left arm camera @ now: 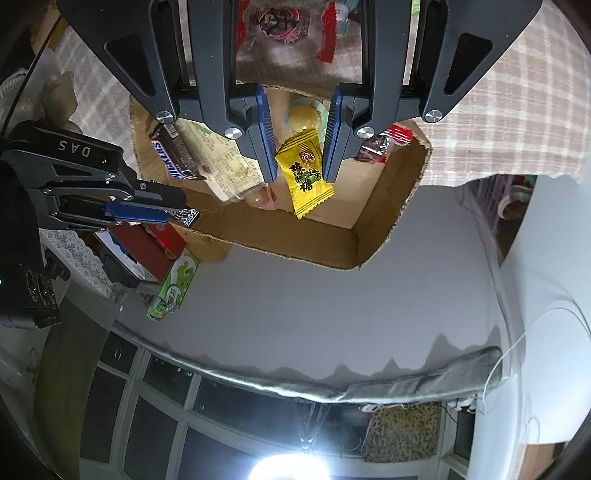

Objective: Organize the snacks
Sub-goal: 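Carry both candies over the box and open both tools, then move both open tools back toward the pink candy and green jelly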

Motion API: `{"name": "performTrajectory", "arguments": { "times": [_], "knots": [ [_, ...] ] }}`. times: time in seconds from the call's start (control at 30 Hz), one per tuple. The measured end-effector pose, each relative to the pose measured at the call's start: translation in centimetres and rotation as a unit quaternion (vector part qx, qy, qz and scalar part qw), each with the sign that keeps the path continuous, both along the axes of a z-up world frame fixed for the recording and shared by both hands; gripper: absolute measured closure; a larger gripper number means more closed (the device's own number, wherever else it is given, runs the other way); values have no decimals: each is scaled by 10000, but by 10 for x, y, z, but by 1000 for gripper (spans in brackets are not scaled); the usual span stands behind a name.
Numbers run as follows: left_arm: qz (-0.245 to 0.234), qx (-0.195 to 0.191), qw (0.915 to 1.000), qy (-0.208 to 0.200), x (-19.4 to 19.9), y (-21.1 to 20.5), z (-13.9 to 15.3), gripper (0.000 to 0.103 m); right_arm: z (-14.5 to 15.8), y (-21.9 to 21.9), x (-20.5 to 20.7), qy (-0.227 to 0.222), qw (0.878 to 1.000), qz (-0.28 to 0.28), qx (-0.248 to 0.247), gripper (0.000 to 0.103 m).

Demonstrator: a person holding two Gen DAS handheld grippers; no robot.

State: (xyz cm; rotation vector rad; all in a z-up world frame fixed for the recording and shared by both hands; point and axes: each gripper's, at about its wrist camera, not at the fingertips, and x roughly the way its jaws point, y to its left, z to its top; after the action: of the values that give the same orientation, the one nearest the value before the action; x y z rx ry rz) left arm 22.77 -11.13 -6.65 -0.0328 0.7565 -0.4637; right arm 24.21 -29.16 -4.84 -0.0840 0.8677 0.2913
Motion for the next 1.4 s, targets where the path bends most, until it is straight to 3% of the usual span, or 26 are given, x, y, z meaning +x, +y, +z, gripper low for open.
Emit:
{"name": "performTrajectory", "arguments": {
  "times": [0.37,0.53,1.0,1.4],
  "knots": [
    [-16,-5,9996,266,9,-6,-8,75,-17,-5,12,180,9998,-47,7,75],
    [56,-58,9998,206,5,-3,-1,70,-8,-5,5,59,10000,-68,8,55],
    [134,-225,9993,-264,-48,29,42,70,32,3,-49,-263,9996,73,28,55],
    [492,-442,9971,-387,-104,88,43,70,33,18,-113,-343,9989,320,40,55]
  ]
}}
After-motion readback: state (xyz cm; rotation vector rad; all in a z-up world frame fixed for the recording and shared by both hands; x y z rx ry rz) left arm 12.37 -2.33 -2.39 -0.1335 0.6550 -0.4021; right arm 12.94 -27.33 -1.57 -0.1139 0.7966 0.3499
